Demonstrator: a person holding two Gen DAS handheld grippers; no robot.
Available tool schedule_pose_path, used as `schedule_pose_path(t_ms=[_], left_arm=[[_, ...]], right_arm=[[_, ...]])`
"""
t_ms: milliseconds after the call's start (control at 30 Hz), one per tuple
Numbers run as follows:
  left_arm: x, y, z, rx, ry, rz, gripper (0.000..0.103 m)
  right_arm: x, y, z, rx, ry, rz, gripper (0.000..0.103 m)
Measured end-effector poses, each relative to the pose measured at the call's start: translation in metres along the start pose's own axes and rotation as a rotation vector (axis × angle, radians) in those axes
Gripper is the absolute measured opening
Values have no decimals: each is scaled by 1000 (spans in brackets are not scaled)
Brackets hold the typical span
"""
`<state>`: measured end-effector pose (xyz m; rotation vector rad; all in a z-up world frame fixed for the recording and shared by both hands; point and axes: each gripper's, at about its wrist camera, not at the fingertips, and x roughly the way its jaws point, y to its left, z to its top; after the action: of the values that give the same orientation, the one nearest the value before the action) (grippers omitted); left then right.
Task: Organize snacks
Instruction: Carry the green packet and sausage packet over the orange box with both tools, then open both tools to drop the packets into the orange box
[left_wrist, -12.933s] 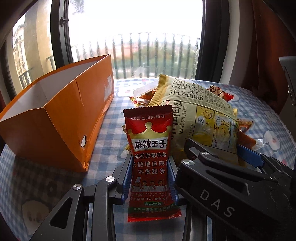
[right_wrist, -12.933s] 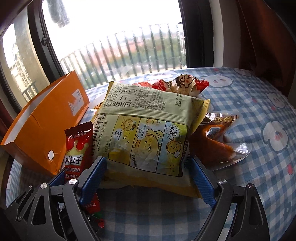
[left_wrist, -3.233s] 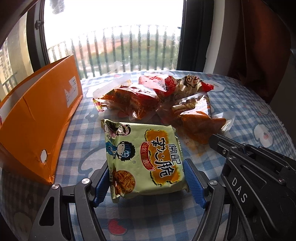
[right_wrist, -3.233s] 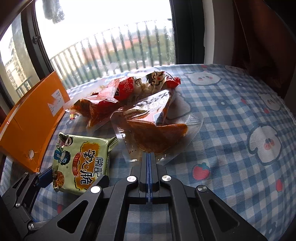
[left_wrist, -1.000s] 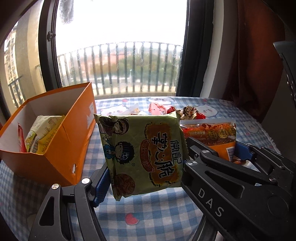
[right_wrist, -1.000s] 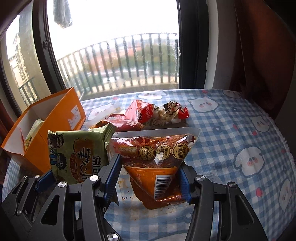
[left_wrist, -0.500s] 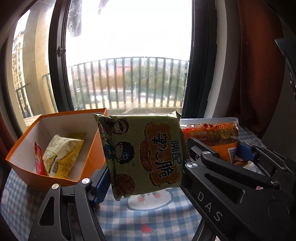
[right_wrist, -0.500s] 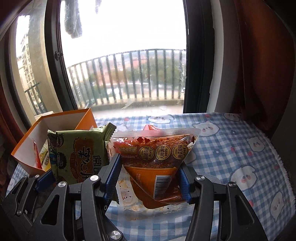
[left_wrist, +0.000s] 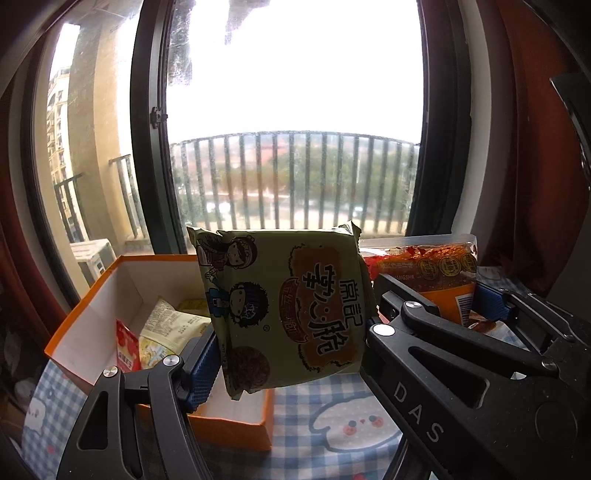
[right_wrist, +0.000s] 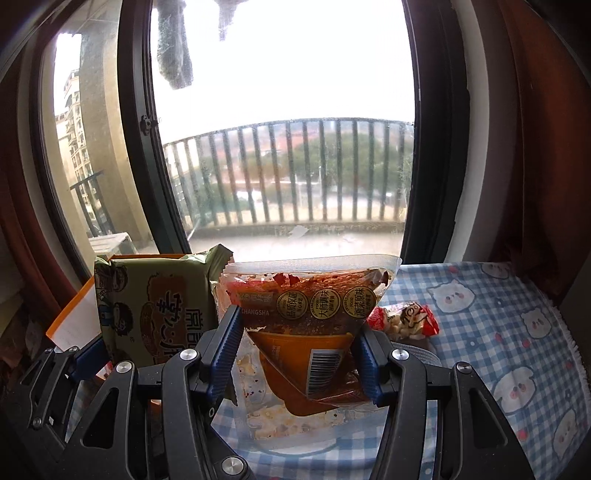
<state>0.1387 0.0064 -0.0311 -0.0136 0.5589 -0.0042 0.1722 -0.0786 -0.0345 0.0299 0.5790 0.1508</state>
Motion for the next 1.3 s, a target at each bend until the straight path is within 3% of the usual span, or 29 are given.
schedule_pose_path(t_ms=[533, 800, 1133, 1300], left_arm=[[23, 87, 4, -65, 21, 93, 75], [45, 124, -5, -124, 78, 135, 76], [67, 143, -10, -166, 152, 192, 97], [67, 144, -10, -164, 163, 206, 98]], right_arm=[[63, 85, 16, -53, 25, 116, 59], [98, 122, 15, -70, 91, 166, 59], [127, 154, 0, -89, 161, 196, 60], [130, 160, -4, -77, 188, 248, 62]])
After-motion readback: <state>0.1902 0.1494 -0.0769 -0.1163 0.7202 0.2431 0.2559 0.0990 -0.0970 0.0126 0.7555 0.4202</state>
